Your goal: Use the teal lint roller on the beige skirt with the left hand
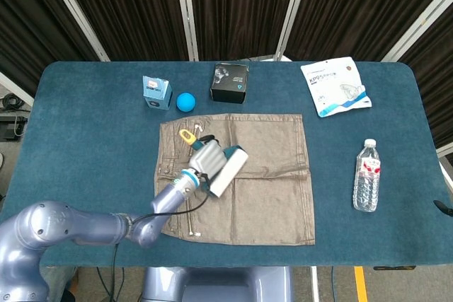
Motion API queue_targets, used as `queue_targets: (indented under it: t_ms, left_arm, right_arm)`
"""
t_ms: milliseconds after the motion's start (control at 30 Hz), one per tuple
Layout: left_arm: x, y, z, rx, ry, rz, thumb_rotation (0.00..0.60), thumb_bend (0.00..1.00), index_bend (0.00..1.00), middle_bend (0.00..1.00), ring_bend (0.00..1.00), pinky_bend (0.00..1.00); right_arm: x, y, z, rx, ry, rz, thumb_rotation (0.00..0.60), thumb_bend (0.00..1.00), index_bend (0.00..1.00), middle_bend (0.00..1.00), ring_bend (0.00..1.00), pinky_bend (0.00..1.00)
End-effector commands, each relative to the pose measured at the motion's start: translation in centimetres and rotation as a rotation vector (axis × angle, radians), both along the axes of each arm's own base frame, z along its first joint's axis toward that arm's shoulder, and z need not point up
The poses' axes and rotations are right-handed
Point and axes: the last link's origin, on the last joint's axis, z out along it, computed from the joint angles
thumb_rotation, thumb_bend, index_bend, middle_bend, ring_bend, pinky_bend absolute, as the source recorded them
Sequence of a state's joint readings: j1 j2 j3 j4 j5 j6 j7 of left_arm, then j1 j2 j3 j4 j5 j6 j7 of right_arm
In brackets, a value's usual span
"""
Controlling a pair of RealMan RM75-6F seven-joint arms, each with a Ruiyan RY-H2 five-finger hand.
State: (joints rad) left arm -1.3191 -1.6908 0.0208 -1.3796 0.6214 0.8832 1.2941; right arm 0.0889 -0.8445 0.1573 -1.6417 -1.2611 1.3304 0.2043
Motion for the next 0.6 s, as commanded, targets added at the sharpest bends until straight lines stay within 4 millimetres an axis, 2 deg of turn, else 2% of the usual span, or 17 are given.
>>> queue_targets:
  t_ms: [33, 367, 600]
  left_arm:
    - [-2.2, 1.0, 1.6, 0.031, 0.025, 0.029, 0.6, 0.84, 0.71, 0.46, 0.39, 0.45]
    - [-7.8, 2.7, 5.4, 0.091, 0.057, 0.12, 0.6, 0.84, 0.71, 0.46, 0.39, 0.45]
    - [-9.0, 3.3, 6.5, 0.109, 0.057, 0.132, 0.6, 0.84, 0.71, 0.46, 0.39, 0.45]
  right_arm:
    - [0.0, 0.0, -0.1, 0.002, 0.002, -0.001, 0.6, 0.0, 0.0, 0.0, 0.0, 0.0]
    - [0.4, 0.0, -0.4, 0.011, 0.012, 0.005, 0.6, 0.0, 0.0, 0.0, 0.0, 0.0]
    - [0.5, -0.1, -0.5, 0.015, 0.014, 0.004, 0.6, 0.0, 0.0, 0.0, 0.0, 0.0]
